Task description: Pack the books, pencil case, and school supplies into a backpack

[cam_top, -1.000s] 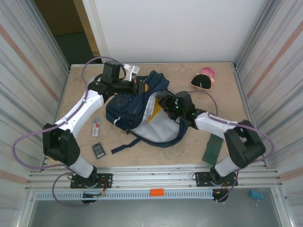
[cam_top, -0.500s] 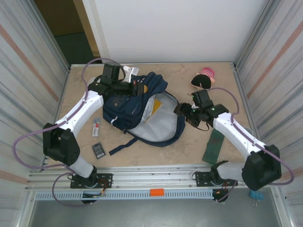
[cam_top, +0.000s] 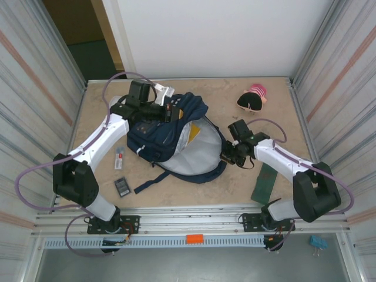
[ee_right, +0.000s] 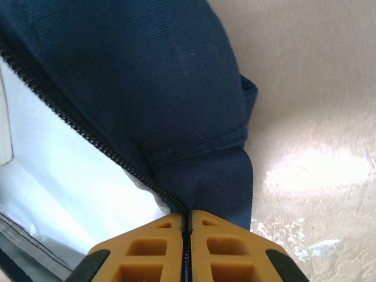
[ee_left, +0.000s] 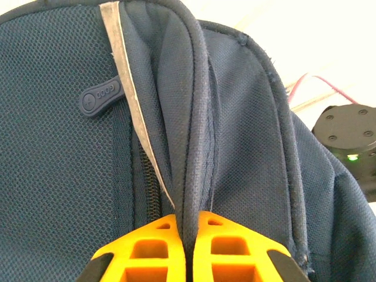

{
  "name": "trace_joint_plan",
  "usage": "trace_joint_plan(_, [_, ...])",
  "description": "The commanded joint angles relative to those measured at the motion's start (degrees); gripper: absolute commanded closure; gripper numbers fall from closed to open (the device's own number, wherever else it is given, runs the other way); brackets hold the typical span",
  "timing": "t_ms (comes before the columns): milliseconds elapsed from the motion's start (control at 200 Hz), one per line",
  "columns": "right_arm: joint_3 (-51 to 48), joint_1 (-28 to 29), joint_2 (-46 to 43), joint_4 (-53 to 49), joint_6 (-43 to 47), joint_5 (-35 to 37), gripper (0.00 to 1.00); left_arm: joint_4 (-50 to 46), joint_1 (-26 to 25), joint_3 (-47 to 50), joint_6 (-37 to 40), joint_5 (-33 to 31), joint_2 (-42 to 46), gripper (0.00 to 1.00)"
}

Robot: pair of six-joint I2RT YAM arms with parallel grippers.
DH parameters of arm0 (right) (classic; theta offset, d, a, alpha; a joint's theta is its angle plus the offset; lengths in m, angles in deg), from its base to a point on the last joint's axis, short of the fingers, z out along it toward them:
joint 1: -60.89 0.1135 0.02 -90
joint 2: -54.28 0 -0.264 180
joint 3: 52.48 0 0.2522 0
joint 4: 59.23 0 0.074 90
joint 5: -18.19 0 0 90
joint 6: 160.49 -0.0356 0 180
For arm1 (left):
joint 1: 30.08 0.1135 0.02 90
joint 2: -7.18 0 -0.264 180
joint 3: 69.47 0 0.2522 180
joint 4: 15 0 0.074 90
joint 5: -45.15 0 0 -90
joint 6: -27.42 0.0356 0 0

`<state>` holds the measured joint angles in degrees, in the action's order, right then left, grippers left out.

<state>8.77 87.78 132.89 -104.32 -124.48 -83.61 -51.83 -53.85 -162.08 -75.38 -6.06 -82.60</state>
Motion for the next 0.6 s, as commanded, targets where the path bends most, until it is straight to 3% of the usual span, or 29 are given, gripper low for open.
trace_joint_plan(0, [-3.9,2.6,-5.2,2.2,-8.7,0.3,0.93,0.2,-1.6,-2.4,9.8,-2.7,1.2,1.00])
trace_joint_plan(165, [-9.3,8.1,-9.8,10.4,-18.8,-0.2,0.93,-5.0,-5.1,-7.5,17.7,-7.1,-4.2,1.00])
trace_joint_plan(321, [-9.9,11.1,-12.6,12.5,-20.9,2.5,0.90,-7.0,-9.1,-8.7,25.4,-11.6,-8.0,1.00])
trace_joint_plan(456, [-5.9,11.4,-15.3,4.4,-14.7,6.5,0.73,-6.8,-9.4,-7.9,24.0,-10.1,-8.2,1.00])
trace_joint_plan(591, [-1.9,11.4,-18.8,-1.8,-4.3,10.2,0.55,-3.5,-8.6,-3.6,19.0,-10.3,-3.6,0.83])
